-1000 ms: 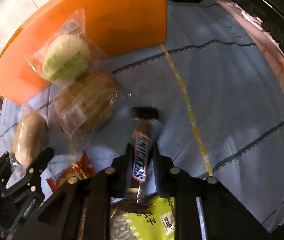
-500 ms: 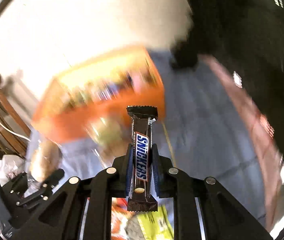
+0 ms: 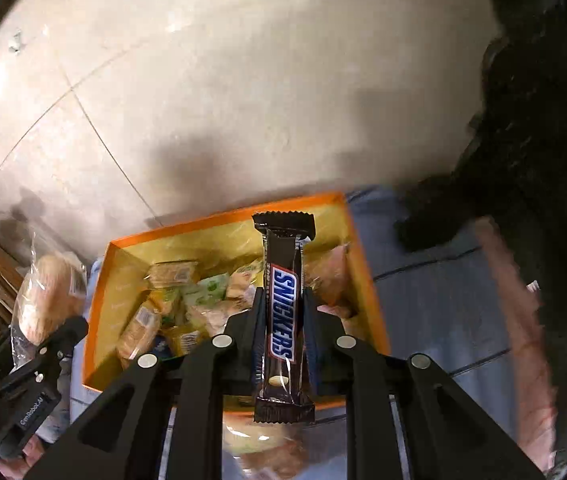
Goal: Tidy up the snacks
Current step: 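Carry the Snickers bar and bread bun over the orange box and release them, then grasp the yellow-green seed bag with the right tool while the left grasps a clear printed snack bag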
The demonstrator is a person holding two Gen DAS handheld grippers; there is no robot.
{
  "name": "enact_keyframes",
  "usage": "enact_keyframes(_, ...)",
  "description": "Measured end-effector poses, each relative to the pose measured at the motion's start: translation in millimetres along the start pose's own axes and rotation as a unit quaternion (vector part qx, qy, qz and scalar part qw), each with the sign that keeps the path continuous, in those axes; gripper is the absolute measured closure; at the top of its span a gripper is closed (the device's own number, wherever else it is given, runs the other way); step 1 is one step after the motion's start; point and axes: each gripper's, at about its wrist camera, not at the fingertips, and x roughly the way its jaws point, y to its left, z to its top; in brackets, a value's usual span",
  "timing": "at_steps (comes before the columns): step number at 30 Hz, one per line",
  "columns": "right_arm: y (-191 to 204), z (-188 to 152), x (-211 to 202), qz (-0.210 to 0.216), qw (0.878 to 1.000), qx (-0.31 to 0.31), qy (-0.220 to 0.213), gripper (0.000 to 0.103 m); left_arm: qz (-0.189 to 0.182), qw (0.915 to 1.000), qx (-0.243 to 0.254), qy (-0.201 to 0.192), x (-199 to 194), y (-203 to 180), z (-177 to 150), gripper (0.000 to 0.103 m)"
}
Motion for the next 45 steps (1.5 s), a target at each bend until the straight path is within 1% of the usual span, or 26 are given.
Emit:
enact_keyframes(1,-1.9,2.1,8.7,-0.007,1.000,0.009,0.016,0.086,0.000,1.0000,0.008,0.003,1.0,-1.3,1.4,0.068)
enact_keyframes(3,0.7,3.5,17.4,-0.019,1.000,-0.004,0.018,0.086,0.000,0.9998,0.018,0.007,6.2,-0.9,2.8,0.068)
enact_keyframes(5,6.5,6.0,21.8,0.007,1.000,-0.012,0.025,0.076,0.006,0.9999,0.016,0.001,9.1,-0.9,2.8,0.063)
enact_keyframes(6,9.3,7.2,21.2,0.010,0.999,-0.024,0.025,0.023,0.028,0.9996,0.003,-0.005,10.0,0.3,2.8,0.022)
enact_keyframes(7,14.1,5.9,17.8,-0.011,0.999,-0.044,0.019,0.005,0.051,0.9986,-0.012,-0.009,16.4,-9.2,7.7,0.004)
enact_keyframes(9,15.6,6.2,6.7,-0.024,0.998,-0.053,0.006,0.004,0.052,0.9977,-0.029,-0.032,12.9,-6.2,3.0,0.004)
enact_keyframes(12,3.3,-1.3,-11.4,-0.004,0.999,-0.040,0.015,0.004,0.026,0.9987,-0.018,-0.040,-1.4,-7.3,-17.3,0.004)
enact_keyframes(14,-4.5,-23.1,-37.8,0.024,0.997,-0.068,0.004,0.004,0.008,0.9994,0.007,-0.034,-19.2,-15.2,-51.2,0.004)
enact_keyframes(15,-6.5,-37.8,-50.0,0.038,0.995,-0.094,-0.004,0.004,-0.008,0.9993,0.026,-0.026,-31.1,-22.5,-81.4,0.004)
enact_keyframes(18,-12.3,-112.7,-81.0,0.101,0.969,-0.227,-0.005,0.004,-0.071,0.9938,0.084,0.010,-56.9,-48.0,-169.0,0.004)
enact_keyframes(20,-11.3,-183.3,-75.2,0.092,0.932,-0.346,0.054,0.004,-0.108,0.9856,0.123,0.042,-65.0,-69.9,-229.1,0.004)
enact_keyframes(22,-12.9,-236.9,-60.6,0.080,0.907,-0.398,0.111,0.004,-0.132,0.9735,0.168,0.081,-63.5,-91.6,-284.8,0.004)
enact_keyframes(24,-13.1,-265.6,-50.8,0.093,0.896,-0.409,0.146,0.004,-0.153,0.9618,0.206,0.095,-57.9,-107.9,-328.4,0.004)
enact_keyframes(26,-9.9,-290.9,-47.7,0.108,0.874,-0.452,0.145,0.004,-0.157,0.9567,0.229,0.087,-52.0,-116.8,-348.1,0.004)
enact_keyframes(28,-6.7,-299.3,-47.2,0.112,0.854,-0.494,0.119,0.004,-0.169,0.9578,0.221,0.071,-47.1,-119.3,-352.5,0.004)
enact_keyframes(30,-4.3,-297.7,-40.7,0.130,0.846,-0.502,0.126,0.004,-0.182,0.9634,0.191,0.047,-41.5,-121.2,-344.4,0.004)
enact_keyframes(32,-1.5,-296.5,-28.6,0.147,0.840,-0.502,0.142,0.005,-0.207,0.9631,0.166,0.048,-30.0,-128.2,-341.2,0.004)
enact_keyframes(34,3.2,-299.2,-19.2,0.153,0.834,-0.506,0.156,0.004,-0.206,0.9616,0.173,0.056,-12.6,-134.6,-335.8,0.004)
enact_keyframes(36,3.9,-304.8,-10.8,0.143,0.834,-0.507,0.164,0.003,-0.191,0.9599,0.188,0.084,2.5,-140.3,-342.0,0.004)
enact_keyframes(38,-0.2,-312.4,-8.3,0.136,0.840,-0.497,0.172,0.004,-0.171,0.9581,0.221,0.062,1.8,-149.0,-353.3,0.005)
enact_keyframes(39,-5.1,-312.8,-8.0,0.130,0.854,-0.472,0.178,0.004,-0.155,0.9557,0.245,0.051,0.5,-155.0,-360.0,0.009)
enact_keyframes(40,-10.9,-311.8,-7.3,0.126,0.868,-0.442,0.190,0.003,-0.158,0.9588,0.230,0.054,0.3,-153.9,-358.7,0.013)
enact_keyframes(41,-15.7,-310.5,-7.9,0.117,0.881,-0.414,0.198,0.006,-0.148,0.9638,0.215,0.056,0.3,-152.1,-356.6,0.023)
enact_keyframes(42,-18.4,-309.8,-10.0,0.106,0.891,-0.395,0.197,0.023,-0.141,0.9672,0.203,0.060,0.5,-149.0,-353.2,0.033)
enact_keyframes(43,-20.8,-308.4,-18.2,0.090,0.905,-0.369,0.190,0.051,-0.138,0.9690,0.194,0.065,0.4,-145.8,-351.1,0.037)
enact_keyframes(45,-27.0,-303.4,-30.5,0.079,0.928,-0.309,0.194,0.064,-0.149,0.9733,0.153,0.085,0.0,-137.3,-344.7,0.045)
